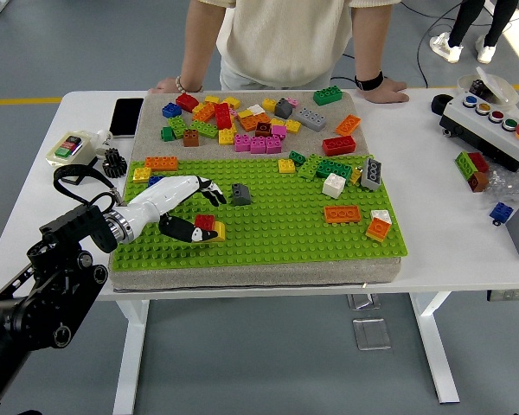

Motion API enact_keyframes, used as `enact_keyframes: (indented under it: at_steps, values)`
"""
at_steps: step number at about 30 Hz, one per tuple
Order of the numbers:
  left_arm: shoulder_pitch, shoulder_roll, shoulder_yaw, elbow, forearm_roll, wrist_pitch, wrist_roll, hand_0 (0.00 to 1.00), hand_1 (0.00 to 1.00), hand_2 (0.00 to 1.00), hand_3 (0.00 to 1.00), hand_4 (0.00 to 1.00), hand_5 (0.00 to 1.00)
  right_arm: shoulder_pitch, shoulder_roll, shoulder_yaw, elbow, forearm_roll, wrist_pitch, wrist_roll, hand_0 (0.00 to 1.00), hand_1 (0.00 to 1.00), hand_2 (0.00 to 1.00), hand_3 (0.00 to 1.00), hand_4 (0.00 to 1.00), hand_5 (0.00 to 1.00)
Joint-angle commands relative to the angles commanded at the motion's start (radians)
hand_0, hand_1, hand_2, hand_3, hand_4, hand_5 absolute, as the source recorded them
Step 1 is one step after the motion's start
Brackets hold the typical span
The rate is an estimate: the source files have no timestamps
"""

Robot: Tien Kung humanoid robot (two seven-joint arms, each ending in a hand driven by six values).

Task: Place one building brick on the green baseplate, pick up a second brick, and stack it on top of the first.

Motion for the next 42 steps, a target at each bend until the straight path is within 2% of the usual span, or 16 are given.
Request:
enact_keyframes:
  at_steps: [15,26,32,37,38,42]
  values:
    - [-0.009,0.0,0.0,0.018,0.0,0.0,-0.005,0.751,0.709,0.629,0.63,0.896,0.149,0.0,0.0,0.002,0.0,0.0,0.0,-0.001,0.729,0.638,0.685,0.618,0.92,0.48]
    - [0.008,0.006,0.0,-0.03,-0.031,-0.03,-0.002,0.753,0.709,0.629,0.625,0.896,0.147,-0.001,0.0,0.004,0.0,0.0,0.002,0.001,0.729,0.638,0.685,0.618,0.92,0.48]
    - [0.032,0.026,-0.016,-0.111,-0.098,-0.064,0.008,0.763,0.72,0.643,0.617,0.918,0.167,-0.005,0.001,0.003,0.0,0.001,0.004,0.0,0.731,0.638,0.685,0.619,0.92,0.48]
    - [0.065,0.059,-0.034,-0.185,-0.15,-0.097,0.014,0.763,0.72,0.643,0.617,0.918,0.167,-0.007,0.001,0.004,0.0,0.001,0.005,0.001,0.731,0.638,0.685,0.619,0.92,0.48]
    - [0.074,0.068,-0.036,-0.198,-0.155,-0.109,0.012,0.904,0.815,0.776,0.606,0.998,0.334,-0.007,0.001,0.003,0.0,0.001,0.006,0.001,0.728,0.638,0.685,0.618,0.92,0.479]
    - [0.095,0.088,-0.039,-0.208,-0.151,-0.125,0.003,0.904,0.815,0.776,0.606,0.998,0.334,-0.006,0.003,0.001,0.0,0.002,0.007,0.003,0.728,0.638,0.685,0.618,0.92,0.479]
